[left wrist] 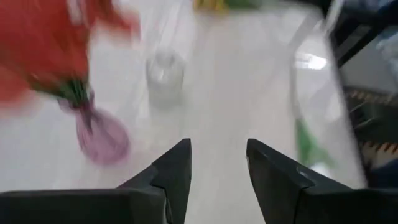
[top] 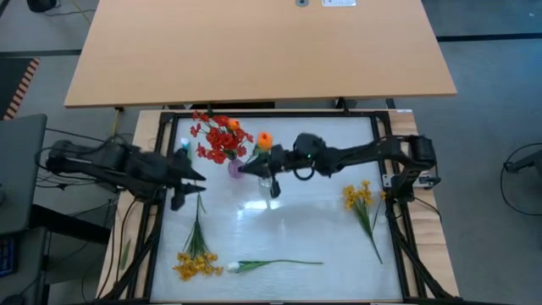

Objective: Sort flowers into vase by color
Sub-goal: Put the orange tulip into the violet vase

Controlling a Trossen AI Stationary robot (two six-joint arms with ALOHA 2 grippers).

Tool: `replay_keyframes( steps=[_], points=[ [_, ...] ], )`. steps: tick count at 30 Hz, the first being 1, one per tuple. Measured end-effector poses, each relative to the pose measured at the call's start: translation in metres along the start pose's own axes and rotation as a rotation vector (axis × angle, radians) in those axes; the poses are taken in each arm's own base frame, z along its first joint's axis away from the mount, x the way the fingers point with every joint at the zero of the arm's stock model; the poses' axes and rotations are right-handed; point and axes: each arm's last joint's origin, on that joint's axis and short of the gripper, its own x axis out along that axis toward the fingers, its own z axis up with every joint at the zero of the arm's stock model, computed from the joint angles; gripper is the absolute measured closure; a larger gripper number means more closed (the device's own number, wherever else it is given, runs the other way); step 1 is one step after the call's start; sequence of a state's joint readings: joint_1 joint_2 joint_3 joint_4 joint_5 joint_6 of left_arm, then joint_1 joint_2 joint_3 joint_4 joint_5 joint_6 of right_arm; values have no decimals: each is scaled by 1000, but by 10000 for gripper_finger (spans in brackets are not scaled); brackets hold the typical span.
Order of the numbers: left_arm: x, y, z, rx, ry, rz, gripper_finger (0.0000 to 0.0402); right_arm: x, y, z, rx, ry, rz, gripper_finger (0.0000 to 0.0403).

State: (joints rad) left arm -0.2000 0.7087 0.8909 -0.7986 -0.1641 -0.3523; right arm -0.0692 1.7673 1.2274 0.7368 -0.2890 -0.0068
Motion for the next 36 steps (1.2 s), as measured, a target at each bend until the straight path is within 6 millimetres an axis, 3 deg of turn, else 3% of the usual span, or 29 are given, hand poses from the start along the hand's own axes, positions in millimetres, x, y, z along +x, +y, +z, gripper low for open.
replay_keyframes(
  steps=[5, 10, 14, 19, 30, 36],
  points=[
    [35, 13, -42, 37, 121, 111, 260, 10, -1, -34, -5, 53, -58, 383],
    [60, 27, -74, 3, 122, 206, 260, 13, -1, -36, -32, 11, -99, 383],
    [73, 30, -74, -90, -38, 207, 260, 12, 1, -29, -51, -10, -94, 383],
    [79, 35, -72, -89, -129, 270, 260, 10, 1, -18, -60, -34, -96, 383],
    [85, 47, -70, -14, -95, 295, 260, 10, 13, -9, -86, -64, -69, 380],
    [96, 57, -69, 1, -43, 350, 260, 9, 17, -14, -81, -46, -82, 383]
  ],
)
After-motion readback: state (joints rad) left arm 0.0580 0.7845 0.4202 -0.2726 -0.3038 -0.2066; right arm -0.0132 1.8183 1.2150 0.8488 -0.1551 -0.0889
